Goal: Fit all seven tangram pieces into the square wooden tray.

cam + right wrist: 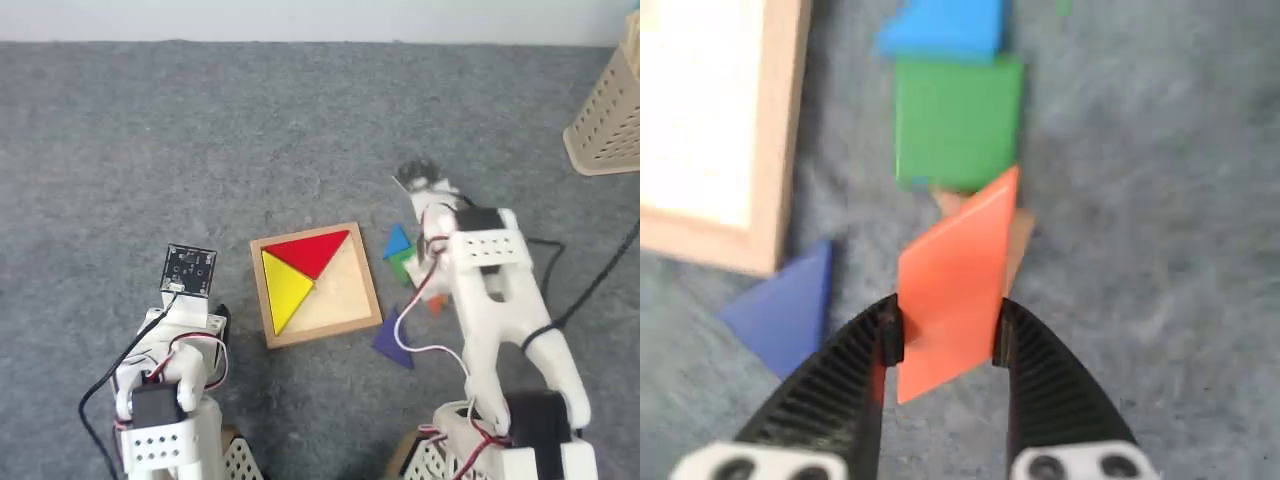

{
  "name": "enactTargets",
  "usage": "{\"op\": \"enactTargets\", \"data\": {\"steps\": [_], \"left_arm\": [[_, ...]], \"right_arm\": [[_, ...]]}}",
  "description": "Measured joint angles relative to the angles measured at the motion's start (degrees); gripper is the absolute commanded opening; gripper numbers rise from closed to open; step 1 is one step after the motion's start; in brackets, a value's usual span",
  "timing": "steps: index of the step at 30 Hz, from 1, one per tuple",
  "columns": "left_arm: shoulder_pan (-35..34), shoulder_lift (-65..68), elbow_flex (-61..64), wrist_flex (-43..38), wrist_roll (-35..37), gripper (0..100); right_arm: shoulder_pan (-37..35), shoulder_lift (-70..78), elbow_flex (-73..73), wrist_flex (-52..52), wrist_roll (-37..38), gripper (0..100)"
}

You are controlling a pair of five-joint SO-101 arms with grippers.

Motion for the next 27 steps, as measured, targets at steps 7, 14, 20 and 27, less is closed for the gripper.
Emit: {"op": "enactTargets", "data": {"steps": [7,14,20,27], "left_arm": [[0.00,0.00,0.00,0.00,0.00,17],[0.00,0.00,0.00,0.00,0.00,17],[0.00,0.00,0.00,0.00,0.00,17],[0.00,0.00,0.00,0.00,0.00,17]], "right_arm": [[-15.47,0.18,-7.21,-1.58,-7.38,0.7],[-20.13,12.04,-9.58,-8.88,-13.45,0.7],[-20.13,20.04,-13.36,-9.76,-15.21,2.8],[-20.22,20.92,-14.07,-9.67,-15.21,16.6]]}}
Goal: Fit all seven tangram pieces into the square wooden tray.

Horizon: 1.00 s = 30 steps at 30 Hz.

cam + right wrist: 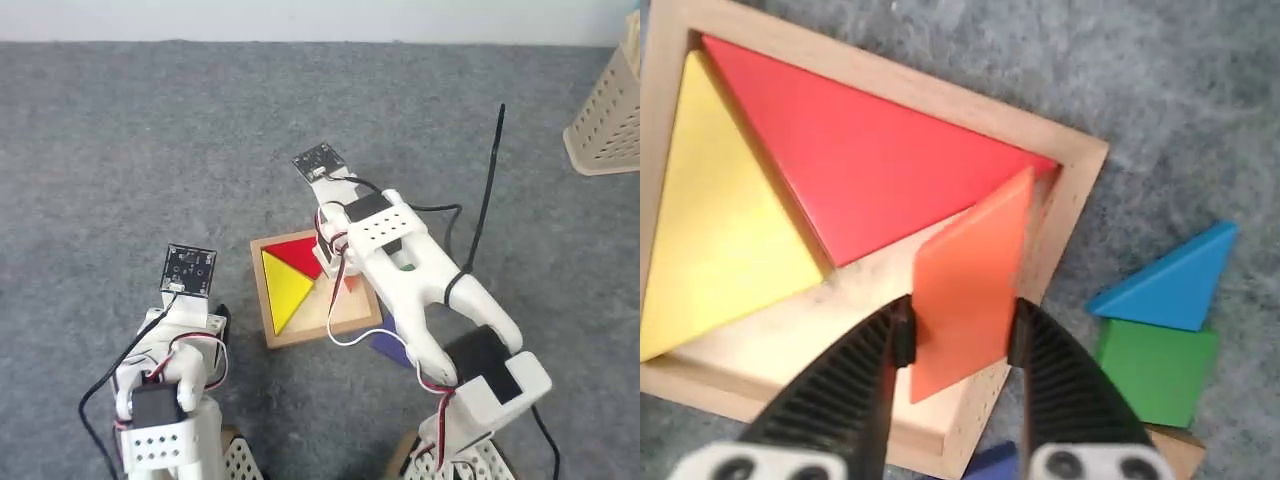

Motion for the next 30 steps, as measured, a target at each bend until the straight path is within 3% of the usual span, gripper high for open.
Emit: {"op": "enactTargets", "data": {"steps": [10,14,23,30], "left_arm": [[0.00,0.00,0.00,0.00,0.00,17],[0.00,0.00,0.00,0.00,0.00,17],[0.00,0.00,0.00,0.00,0.00,17],[0.00,0.00,0.00,0.00,0.00,17]], "right_arm": [[0.00,0.00,0.00,0.00,0.00,15.7],[0.00,-0.62,0.00,0.00,0.00,0.0],[1.58,-20.31,11.08,-5.45,0.00,0.6],[1.49,-19.34,13.36,-9.41,1.32,0.6]]}}
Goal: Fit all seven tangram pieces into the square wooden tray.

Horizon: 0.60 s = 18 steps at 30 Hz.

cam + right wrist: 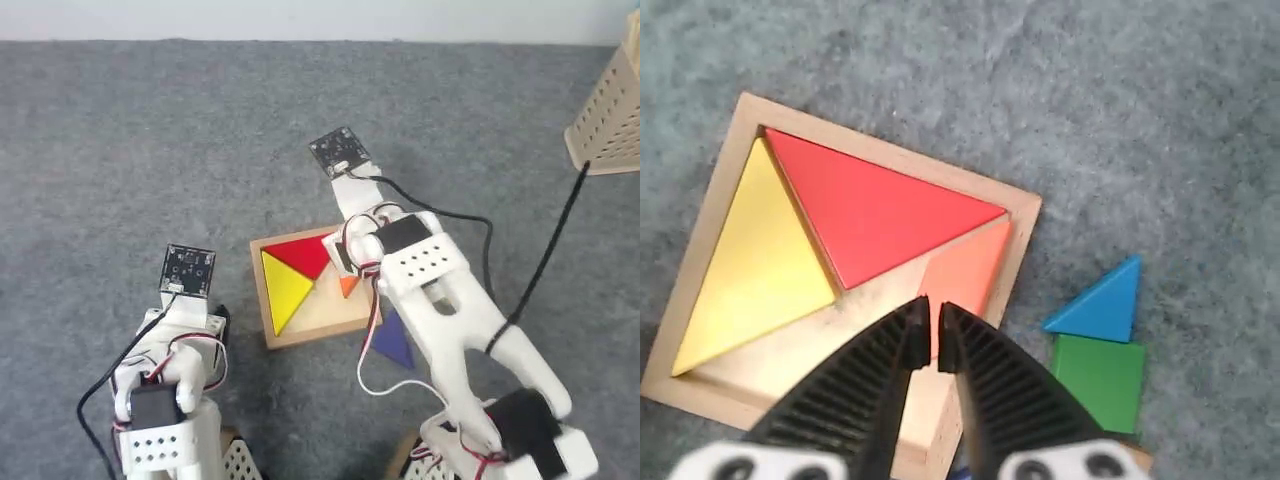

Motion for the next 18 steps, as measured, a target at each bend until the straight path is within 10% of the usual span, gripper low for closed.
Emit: {"op": "enactTargets", "data": {"steps": [18], "left_arm": [[0.00,0.00,0.00,0.00,0.00,17]], "right_arm": [[1.85,24.18,-13.19,0.26,2.64,0.6]]}}
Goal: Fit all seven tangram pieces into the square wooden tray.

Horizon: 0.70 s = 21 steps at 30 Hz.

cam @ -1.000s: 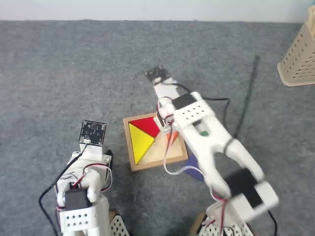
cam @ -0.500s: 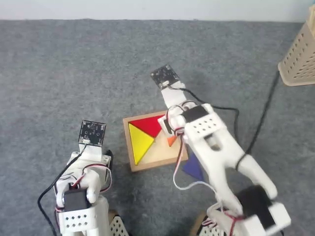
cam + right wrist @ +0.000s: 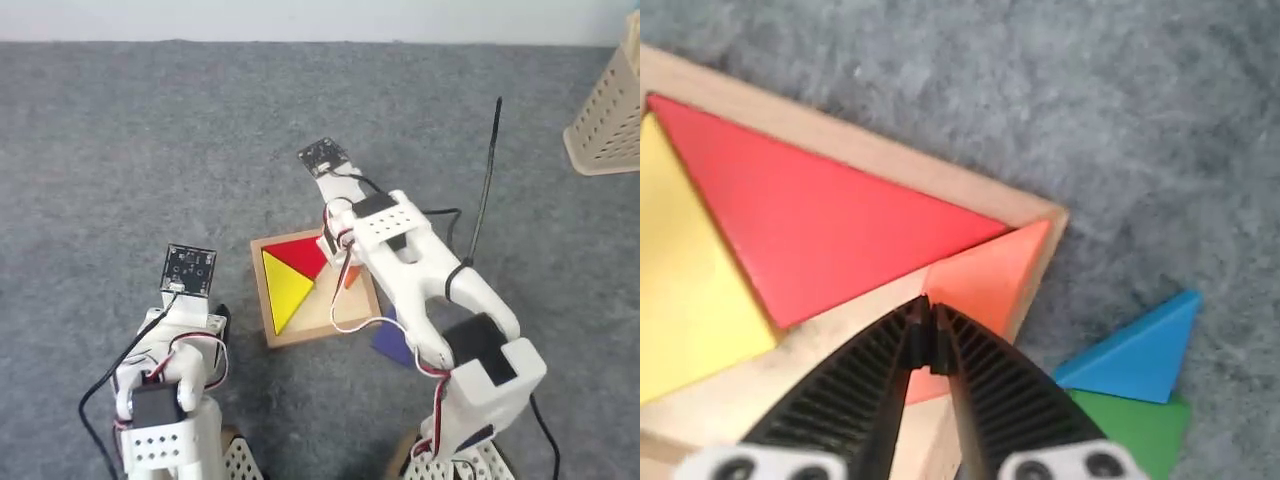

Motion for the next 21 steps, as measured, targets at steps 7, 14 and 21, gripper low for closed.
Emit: {"op": "enactTargets", "data": {"steps": [7,14,21], "left_arm": [[0.00,0.00,0.00,0.00,0.00,17],[0.00,0.00,0.00,0.00,0.00,17],[0.00,0.00,0.00,0.00,0.00,17]], "right_arm": [[0.44,0.00,-0.09,-0.09,0.18,0.6],[0.62,-6.24,0.97,2.29,0.18,0.6],[0.62,-11.25,6.42,1.23,0.18,0.6]]}}
